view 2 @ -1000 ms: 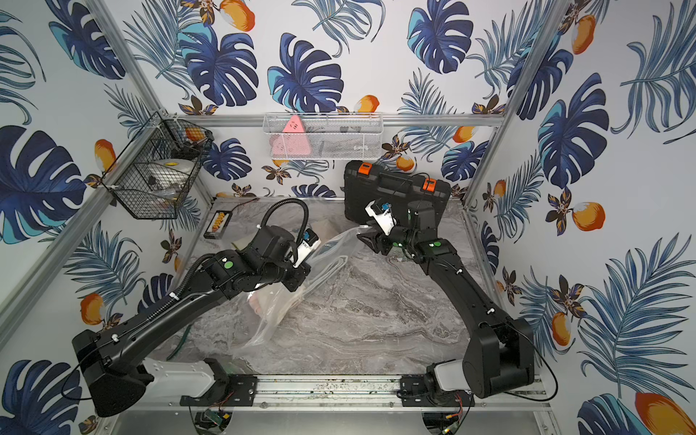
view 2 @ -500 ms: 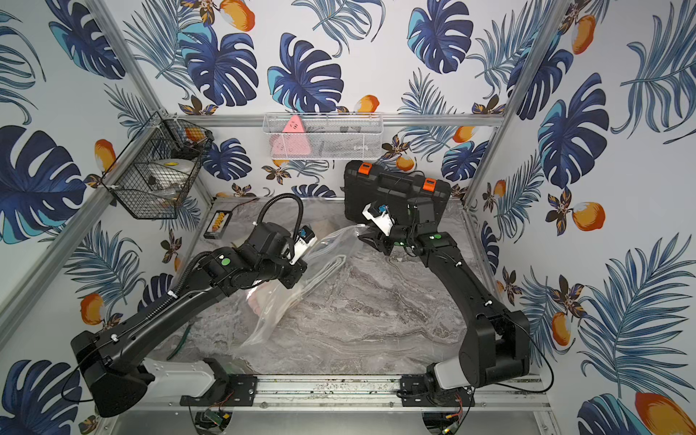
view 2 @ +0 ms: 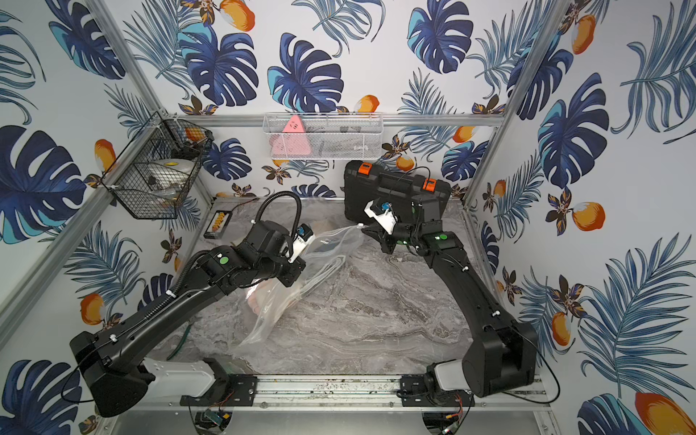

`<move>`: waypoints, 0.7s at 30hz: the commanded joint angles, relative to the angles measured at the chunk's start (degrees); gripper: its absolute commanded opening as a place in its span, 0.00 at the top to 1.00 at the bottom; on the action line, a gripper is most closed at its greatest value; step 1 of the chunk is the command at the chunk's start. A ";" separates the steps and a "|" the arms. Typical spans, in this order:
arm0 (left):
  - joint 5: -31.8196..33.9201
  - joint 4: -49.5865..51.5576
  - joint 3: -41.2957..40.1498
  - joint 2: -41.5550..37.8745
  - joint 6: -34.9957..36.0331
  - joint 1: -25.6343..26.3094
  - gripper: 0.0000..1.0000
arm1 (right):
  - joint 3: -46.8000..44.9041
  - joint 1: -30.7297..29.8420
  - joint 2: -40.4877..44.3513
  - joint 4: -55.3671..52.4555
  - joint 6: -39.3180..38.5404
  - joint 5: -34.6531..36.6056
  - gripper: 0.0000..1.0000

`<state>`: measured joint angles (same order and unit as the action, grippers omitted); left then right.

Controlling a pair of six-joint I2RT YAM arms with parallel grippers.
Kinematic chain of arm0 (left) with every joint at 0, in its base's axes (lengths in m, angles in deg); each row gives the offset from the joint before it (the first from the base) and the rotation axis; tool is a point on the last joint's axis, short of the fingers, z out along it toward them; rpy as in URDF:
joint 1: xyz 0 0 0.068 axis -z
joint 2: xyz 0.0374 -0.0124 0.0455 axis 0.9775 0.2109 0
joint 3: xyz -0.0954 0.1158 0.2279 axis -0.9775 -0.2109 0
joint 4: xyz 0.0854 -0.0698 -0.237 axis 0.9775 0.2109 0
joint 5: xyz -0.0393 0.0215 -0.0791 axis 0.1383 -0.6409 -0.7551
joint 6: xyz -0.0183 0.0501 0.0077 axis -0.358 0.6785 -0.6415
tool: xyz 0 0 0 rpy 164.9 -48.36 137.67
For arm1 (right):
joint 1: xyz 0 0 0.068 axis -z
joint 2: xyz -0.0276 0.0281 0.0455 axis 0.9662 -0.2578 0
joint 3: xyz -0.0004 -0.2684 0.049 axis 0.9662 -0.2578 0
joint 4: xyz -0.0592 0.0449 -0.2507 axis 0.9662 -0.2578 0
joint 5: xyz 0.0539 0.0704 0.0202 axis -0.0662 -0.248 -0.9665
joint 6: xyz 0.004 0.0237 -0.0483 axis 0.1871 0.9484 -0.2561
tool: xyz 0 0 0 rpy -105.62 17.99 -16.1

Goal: Place the folded towel into the vacuum bag
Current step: Close the vacuum bag at the center of the board.

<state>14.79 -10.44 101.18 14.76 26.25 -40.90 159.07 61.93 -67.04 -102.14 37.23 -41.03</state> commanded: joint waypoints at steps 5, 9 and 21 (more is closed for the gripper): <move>6.56 5.39 3.03 -2.22 1.18 -0.53 1.00 | 9.89 -0.06 7.63 -24.38 -6.80 7.75 1.00; 0.87 7.04 3.71 -4.08 0.82 -0.54 1.00 | 12.24 -0.68 8.86 -35.29 -9.71 14.37 1.00; -7.89 11.26 -1.31 -7.28 -1.51 -0.52 1.00 | 0.16 -1.71 13.39 -32.04 -4.56 4.78 1.00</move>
<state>6.90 -2.26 101.03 8.29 26.10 -41.16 160.42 60.29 -54.17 -135.26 30.84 -34.78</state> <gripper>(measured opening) 0.066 0.055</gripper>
